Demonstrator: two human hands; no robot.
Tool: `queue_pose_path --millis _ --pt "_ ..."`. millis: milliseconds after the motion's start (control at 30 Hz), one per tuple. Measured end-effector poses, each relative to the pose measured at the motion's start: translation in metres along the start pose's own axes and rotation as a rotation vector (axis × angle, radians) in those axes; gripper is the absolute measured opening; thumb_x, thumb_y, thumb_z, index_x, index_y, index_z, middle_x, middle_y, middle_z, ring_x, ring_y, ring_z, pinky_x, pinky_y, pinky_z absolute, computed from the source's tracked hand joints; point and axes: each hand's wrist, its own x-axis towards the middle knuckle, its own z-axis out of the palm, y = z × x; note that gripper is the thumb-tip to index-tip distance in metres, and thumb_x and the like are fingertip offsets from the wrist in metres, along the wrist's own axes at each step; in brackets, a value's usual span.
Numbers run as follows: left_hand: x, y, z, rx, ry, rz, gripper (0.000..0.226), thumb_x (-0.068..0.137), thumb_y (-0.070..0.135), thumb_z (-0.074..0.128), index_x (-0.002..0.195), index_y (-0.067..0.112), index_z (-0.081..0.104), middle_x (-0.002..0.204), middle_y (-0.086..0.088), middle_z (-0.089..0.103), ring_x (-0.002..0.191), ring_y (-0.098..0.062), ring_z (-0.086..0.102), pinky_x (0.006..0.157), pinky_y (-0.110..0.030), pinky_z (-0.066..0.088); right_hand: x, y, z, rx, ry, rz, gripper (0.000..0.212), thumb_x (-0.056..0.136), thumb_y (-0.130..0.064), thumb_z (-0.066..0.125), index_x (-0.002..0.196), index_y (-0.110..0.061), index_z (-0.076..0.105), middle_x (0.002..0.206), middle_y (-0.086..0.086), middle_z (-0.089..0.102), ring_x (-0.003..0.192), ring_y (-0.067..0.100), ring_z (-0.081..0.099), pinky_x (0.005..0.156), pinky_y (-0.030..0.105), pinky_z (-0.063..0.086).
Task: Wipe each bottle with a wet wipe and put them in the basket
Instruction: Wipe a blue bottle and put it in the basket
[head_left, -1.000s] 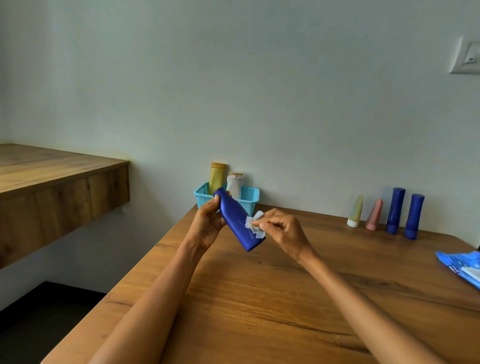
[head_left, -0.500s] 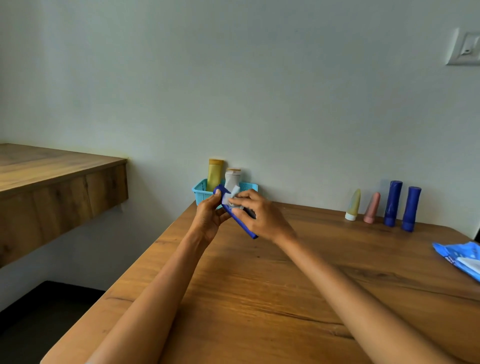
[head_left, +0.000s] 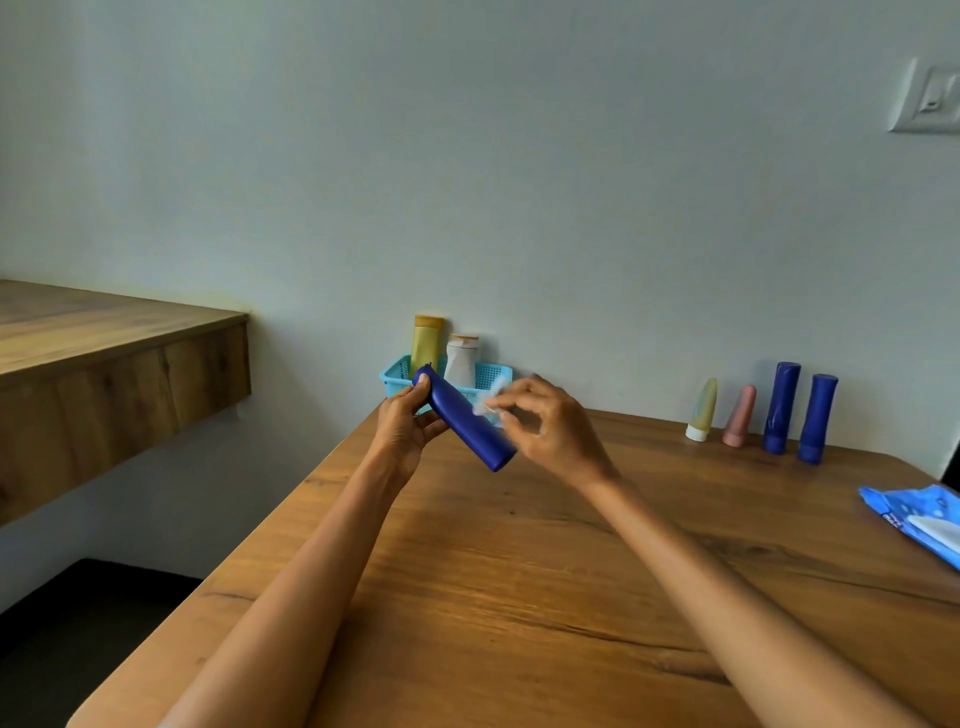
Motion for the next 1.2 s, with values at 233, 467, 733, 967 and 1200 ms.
queue_pose_path --millis 233,467,733,967,1200 --pt "-0.003 0.002 0.004 0.04 0.043 0.019 0.016 0.09 0.023 0.062 0.099 0.009 0.063 0.081 -0.006 0.069 0.064 -0.015 0.069 0.057 -0.027 0.057 0.033 -0.024 0.034 -0.112 -0.113 -0.112 0.035 0.092 -0.024 0.055 0.126 -0.016 0.058 0.125 0.003 0.055 0.113 0.019 0.052 0.087 0.032 0.048" --pt "-0.001 0.0 0.003 -0.005 0.103 -0.036 0.028 0.083 0.03 0.069 0.099 0.009 0.058 0.082 -0.008 0.07 0.061 -0.018 0.071 0.051 -0.027 0.054 -0.01 -0.009 0.016 -0.182 -0.109 -0.23 0.019 0.086 -0.015 0.062 0.103 -0.011 0.071 0.103 0.008 0.066 0.093 0.02 0.063 0.074 0.033 0.056" --pt "-0.002 -0.001 -0.004 -0.022 0.122 -0.02 0.019 0.087 0.024 0.065 0.098 0.012 0.056 0.091 -0.01 0.066 0.074 -0.022 0.069 0.055 -0.03 0.057 -0.032 0.005 -0.002 -0.121 -0.115 -0.156 0.016 0.079 -0.015 0.068 0.094 -0.011 0.074 0.096 0.004 0.069 0.084 0.015 0.063 0.07 0.031 0.055" --pt "-0.007 -0.001 0.008 0.07 -0.079 -0.014 0.011 0.094 0.021 0.054 0.097 0.011 0.057 0.084 -0.005 0.068 0.073 -0.017 0.066 0.065 -0.03 0.056 0.02 -0.003 0.009 0.28 -0.01 0.275 0.022 0.091 -0.017 0.058 0.108 -0.011 0.069 0.112 0.0 0.062 0.102 0.009 0.058 0.082 0.014 0.047" --pt "-0.006 0.006 0.006 -0.04 -0.067 0.064 0.019 0.096 0.025 0.05 0.102 0.011 0.06 0.085 -0.003 0.071 0.073 -0.015 0.068 0.062 -0.028 0.057 0.022 -0.011 0.03 0.448 -0.11 0.343 0.028 0.093 -0.021 0.055 0.119 -0.018 0.063 0.122 -0.007 0.056 0.105 0.004 0.054 0.077 0.011 0.046"
